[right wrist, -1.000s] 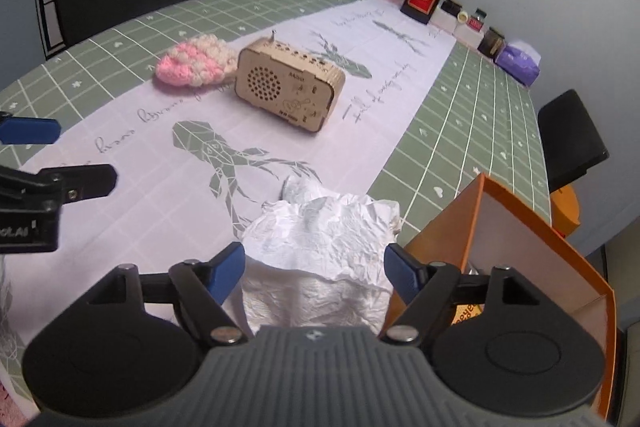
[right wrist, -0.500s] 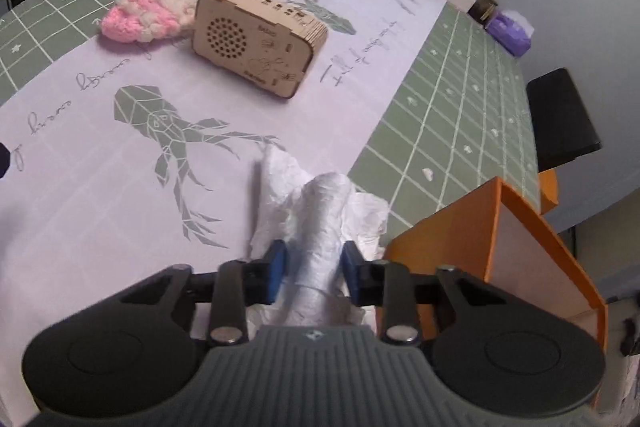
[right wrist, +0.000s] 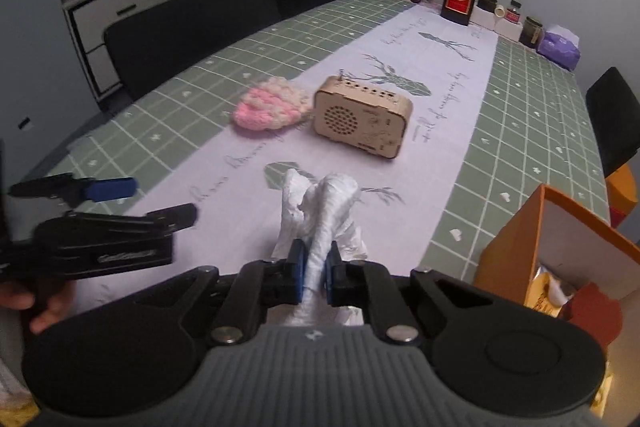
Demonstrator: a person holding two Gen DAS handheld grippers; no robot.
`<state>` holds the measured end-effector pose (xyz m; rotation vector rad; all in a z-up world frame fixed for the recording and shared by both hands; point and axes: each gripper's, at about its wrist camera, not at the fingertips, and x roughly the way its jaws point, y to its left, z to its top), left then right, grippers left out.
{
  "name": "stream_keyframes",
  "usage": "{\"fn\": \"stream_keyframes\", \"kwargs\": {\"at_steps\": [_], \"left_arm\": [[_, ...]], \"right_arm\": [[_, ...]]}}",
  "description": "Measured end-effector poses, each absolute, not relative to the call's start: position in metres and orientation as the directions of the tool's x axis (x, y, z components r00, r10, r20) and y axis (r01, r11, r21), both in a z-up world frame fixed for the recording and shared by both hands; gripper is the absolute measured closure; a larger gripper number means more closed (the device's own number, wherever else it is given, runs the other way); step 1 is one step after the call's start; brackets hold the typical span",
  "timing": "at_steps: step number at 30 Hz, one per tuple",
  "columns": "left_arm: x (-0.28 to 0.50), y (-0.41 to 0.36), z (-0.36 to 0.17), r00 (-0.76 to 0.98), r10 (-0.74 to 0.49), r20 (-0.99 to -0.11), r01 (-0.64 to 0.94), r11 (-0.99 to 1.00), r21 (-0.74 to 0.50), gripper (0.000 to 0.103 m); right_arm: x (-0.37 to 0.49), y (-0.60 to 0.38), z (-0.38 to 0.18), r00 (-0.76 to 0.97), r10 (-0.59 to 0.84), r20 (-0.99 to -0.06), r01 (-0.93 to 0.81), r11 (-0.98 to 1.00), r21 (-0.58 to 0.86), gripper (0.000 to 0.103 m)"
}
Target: Organize soft objects
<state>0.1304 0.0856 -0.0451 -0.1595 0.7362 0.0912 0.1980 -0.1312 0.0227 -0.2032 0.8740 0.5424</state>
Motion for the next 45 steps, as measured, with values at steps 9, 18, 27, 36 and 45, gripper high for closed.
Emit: {"fn": "stream_keyframes", "kwargs": {"at_steps": [9,18,27,36,45], "left_arm": [[0.125,0.093,-0.048,0.733,0.025,-0.679,-0.139,0.984,-0.114,0.007],[0.116,0.112,-0.054,0.718,0.064,-0.693,-0.188,0.977,-0.105,0.007],[0.112,0.115,-0.053,0.723,0.044,-0.689,-0.179,0.976,-0.126,0.007],[0.108,0.120,-0.053,0.725,0.021,-0.688,-0.173,0.973,-0.153,0.007],[0.107,0.133,-0.057,0.715,0.047,-0.698,-0.209,0.966,-0.150,0.007]], "right_arm": [[0.149,-0.116,-0.014,0.517,0.377,-0.769,-0.506,0.859,0.080,0.091],[0.134,-0.120,-0.044,0.573,0.375,-0.729,-0.430,0.895,0.122,0.009],[0.140,-0.129,-0.075,0.535,0.295,-0.792,-0.236,0.952,0.195,0.003],[0.126,-0.128,-0.075,0.526,0.334,-0.782,-0.131,0.940,0.314,0.003],[0.074,-0.140,-0.051,0.562,0.261,-0.785,-0.392,0.920,0.025,0.004]]}}
